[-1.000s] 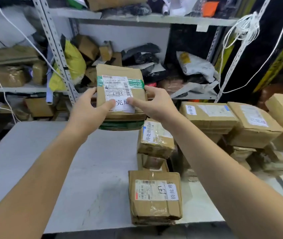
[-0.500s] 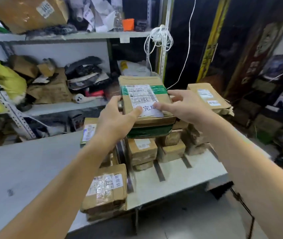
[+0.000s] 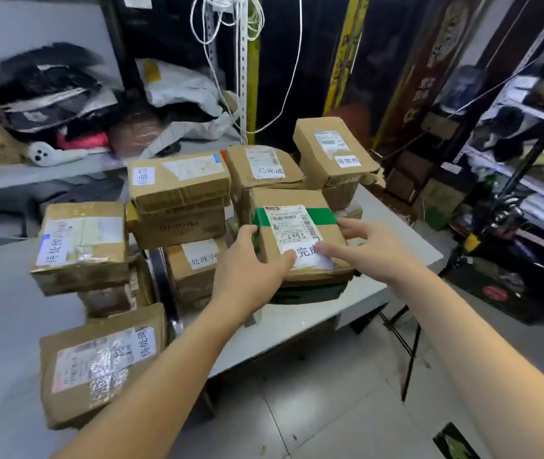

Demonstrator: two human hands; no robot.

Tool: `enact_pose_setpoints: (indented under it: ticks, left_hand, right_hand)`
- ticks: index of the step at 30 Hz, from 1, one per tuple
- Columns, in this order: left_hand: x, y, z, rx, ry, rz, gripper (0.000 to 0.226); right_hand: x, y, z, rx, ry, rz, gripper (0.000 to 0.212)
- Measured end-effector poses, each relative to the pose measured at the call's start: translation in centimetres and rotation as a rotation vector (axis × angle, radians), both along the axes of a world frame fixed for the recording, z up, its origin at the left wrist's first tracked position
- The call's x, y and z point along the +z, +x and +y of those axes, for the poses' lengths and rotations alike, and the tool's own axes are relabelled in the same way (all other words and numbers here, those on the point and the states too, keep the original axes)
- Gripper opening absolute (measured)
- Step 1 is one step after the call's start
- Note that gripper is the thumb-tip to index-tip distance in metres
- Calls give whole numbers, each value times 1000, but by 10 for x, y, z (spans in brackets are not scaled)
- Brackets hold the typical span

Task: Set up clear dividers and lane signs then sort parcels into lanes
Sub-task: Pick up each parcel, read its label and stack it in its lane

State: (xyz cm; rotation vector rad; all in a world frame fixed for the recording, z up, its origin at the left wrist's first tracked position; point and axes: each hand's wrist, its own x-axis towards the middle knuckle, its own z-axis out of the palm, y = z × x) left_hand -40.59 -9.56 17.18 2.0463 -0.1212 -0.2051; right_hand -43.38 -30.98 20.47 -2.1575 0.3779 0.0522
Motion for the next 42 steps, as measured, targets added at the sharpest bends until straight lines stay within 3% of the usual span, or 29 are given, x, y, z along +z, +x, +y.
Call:
enact_pose_setpoints:
  ticks: [8,14,17,24,31,42]
  left_hand:
    - [-79,-16,-64,149,55,117,71]
    - [-140,-17,-103,211,7,227,65]
    - [-162,-16,-110,229,-7,278,59]
    - [-193,-12,-107,281,-13,312,54]
    - [-221,-9,-107,279,-17,335,63]
    - [-220,-10,-102,263,124,299,52]
  right_hand:
    - [-87,22,-64,166,-17,109,85]
    - [-141,37,-102,261,-29,196,54]
    - [-172,44,-108,307,-50,220,75]
    - [-223,62,-101,332,-14,257,103]
    - [-222,56,-84,298,-31,322,92]
    - [-230,53,-75,258,-126,289,82]
